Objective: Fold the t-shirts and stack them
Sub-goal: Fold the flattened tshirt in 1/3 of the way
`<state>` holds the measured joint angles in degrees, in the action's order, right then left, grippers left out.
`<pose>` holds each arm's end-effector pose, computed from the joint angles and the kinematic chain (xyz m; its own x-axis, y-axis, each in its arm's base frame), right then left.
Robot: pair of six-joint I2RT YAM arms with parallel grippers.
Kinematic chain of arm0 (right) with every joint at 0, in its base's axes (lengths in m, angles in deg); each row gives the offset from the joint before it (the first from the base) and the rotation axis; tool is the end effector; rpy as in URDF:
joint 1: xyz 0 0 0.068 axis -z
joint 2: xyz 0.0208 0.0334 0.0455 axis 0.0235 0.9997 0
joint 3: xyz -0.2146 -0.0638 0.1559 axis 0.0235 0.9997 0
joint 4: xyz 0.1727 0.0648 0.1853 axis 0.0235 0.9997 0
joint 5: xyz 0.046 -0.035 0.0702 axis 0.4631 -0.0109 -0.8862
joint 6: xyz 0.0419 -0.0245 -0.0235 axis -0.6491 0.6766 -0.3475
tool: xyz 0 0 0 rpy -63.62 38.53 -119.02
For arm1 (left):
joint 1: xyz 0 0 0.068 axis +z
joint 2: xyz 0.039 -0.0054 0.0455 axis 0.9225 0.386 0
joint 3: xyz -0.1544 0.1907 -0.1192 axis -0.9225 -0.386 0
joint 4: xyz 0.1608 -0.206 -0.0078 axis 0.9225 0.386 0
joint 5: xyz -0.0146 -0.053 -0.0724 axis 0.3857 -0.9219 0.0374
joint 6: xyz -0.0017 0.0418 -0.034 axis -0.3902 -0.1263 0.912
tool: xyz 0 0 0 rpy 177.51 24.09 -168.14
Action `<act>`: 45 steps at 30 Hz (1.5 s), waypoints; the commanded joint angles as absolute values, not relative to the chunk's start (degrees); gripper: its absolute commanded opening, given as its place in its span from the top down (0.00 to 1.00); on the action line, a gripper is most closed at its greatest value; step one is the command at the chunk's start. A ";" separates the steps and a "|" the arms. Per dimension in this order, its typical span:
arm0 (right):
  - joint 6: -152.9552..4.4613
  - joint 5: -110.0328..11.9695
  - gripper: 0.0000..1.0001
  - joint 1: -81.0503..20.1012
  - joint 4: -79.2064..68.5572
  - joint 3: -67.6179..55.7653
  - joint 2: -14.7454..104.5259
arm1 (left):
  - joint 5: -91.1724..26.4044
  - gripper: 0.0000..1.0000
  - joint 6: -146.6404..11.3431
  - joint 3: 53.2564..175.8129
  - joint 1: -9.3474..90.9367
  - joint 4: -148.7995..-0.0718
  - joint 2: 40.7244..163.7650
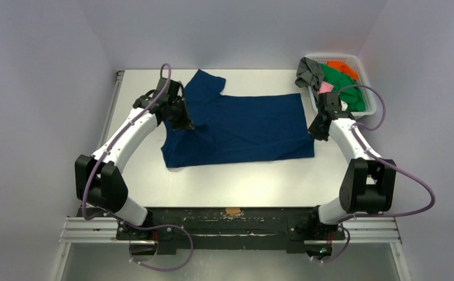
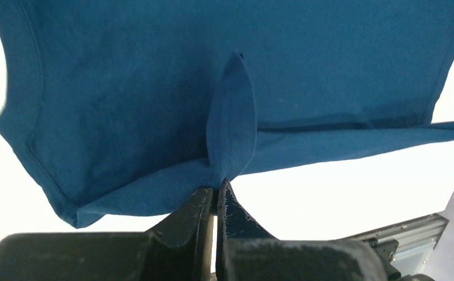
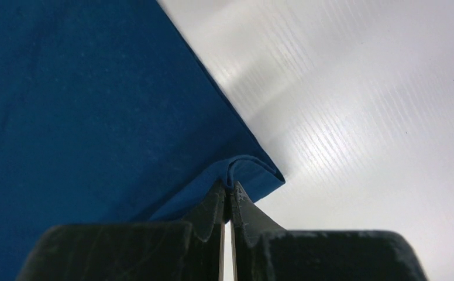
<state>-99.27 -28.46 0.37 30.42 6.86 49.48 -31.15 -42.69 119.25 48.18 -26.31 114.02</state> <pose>0.3046 -0.0171 0.2437 -0.6532 0.5339 -0.5369 0.5750 0.8111 0.1071 0.3004 -0.1088 0.3014 -0.8634 -0.3261 -0.3849 -0.1555 0.8979 -0.4119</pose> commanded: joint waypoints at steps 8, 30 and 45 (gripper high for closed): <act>-98.40 -25.07 1.00 0.47 25.44 5.04 50.57 | -32.04 1.00 -53.45 129.15 53.35 -34.53 120.50; -95.57 -22.28 0.14 -0.60 19.09 1.11 55.46 | -41.89 0.12 -52.78 149.61 58.42 -34.12 142.39; -97.53 -36.08 0.11 -13.04 8.36 8.53 65.81 | -46.90 0.00 -40.84 119.63 57.89 -43.53 141.11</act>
